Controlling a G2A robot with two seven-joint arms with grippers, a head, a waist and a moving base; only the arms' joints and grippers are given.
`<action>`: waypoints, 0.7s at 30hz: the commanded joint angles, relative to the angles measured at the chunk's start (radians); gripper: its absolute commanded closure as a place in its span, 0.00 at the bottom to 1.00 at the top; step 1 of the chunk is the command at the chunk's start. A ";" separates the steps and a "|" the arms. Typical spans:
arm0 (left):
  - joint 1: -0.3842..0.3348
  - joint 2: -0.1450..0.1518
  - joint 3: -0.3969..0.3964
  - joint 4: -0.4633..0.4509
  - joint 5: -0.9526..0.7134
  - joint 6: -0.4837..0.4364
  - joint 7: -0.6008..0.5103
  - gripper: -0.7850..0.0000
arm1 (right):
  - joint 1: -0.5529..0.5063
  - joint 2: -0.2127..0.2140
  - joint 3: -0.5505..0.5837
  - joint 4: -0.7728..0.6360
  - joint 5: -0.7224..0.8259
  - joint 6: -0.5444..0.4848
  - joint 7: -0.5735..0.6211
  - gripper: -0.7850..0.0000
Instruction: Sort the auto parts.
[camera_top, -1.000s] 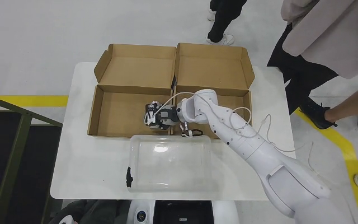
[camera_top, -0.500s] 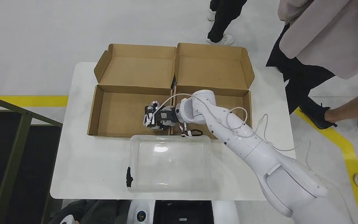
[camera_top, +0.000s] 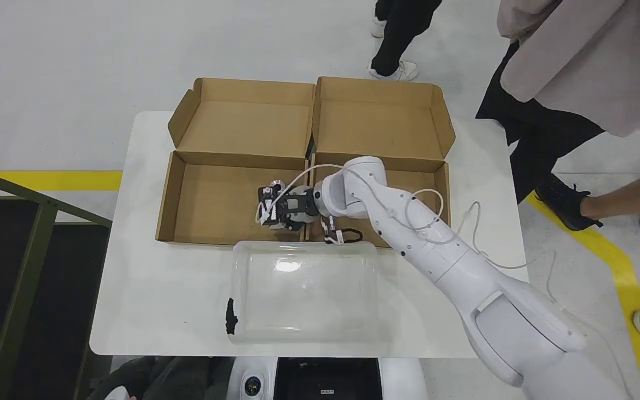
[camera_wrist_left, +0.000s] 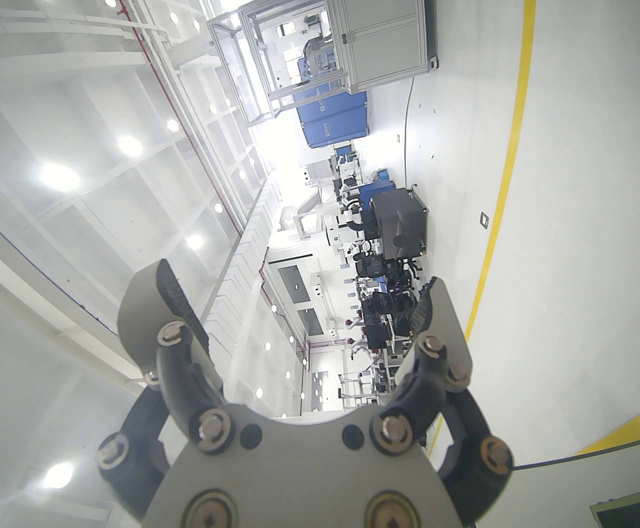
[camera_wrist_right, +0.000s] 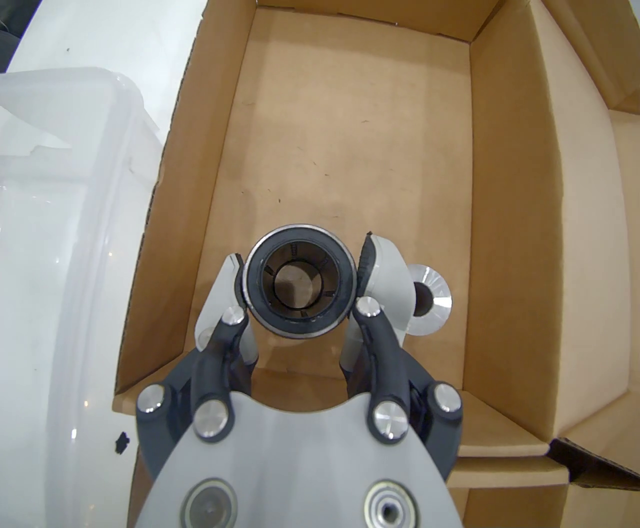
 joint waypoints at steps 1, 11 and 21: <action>0.000 0.000 0.000 0.000 0.000 0.000 0.000 0.00 | 0.000 0.002 0.006 -0.008 -0.002 -0.002 -0.002 0.51; 0.000 0.000 0.000 0.000 0.000 0.000 0.000 0.00 | -0.007 0.015 0.054 -0.087 -0.001 -0.019 -0.024 0.38; 0.000 0.000 0.000 0.000 0.000 0.000 0.000 0.00 | -0.044 0.043 0.128 -0.236 -0.013 -0.020 -0.031 0.33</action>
